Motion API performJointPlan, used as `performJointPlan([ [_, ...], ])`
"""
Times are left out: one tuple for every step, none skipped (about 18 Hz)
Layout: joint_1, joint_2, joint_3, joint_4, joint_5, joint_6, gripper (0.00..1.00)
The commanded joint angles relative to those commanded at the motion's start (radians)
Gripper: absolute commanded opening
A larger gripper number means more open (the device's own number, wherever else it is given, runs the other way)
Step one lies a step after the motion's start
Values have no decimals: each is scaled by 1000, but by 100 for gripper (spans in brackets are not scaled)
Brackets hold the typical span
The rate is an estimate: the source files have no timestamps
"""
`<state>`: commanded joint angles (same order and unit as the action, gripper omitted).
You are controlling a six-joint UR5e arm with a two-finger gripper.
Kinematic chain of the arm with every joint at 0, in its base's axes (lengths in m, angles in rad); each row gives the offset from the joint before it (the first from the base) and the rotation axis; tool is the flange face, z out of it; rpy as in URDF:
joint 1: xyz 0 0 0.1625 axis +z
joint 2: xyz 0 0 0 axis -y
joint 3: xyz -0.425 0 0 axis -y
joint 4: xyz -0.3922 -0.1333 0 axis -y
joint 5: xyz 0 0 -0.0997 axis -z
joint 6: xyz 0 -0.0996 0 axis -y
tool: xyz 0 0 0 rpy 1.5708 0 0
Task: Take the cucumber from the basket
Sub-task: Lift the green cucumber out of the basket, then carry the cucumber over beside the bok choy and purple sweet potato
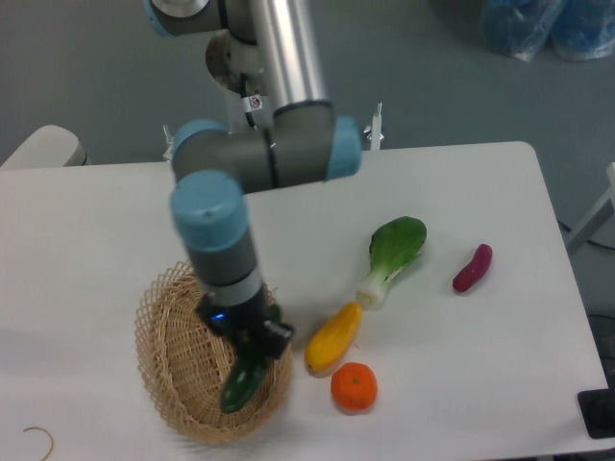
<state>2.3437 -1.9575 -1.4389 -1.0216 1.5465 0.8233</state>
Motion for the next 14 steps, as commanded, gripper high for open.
performJointPlan([
  [29,15,6,-17,-21,28,28],
  [63,19,17,-37,-38,61,28],
  [89,23,32,-60,-51,103,28],
  [115,34,41,-87,-60,152,28],
  [144,48,49,-110,-63,199,28],
  [169,58,55,-130,-63,236,28],
  [189,61,58,-144,-63,270,28],
  [207,62,58,-152,-63,307,28],
  [227,62,60,-160,-65,347,28],
  [246,62,66,-176,-66,387,28],
  [262,62,77,-202,-68,428,28],
  [278,62,95,-239,-72,469,25],
  [290,62,113,-276,-77,508,25],
  [299,62,123,-300,-77,537,25],
])
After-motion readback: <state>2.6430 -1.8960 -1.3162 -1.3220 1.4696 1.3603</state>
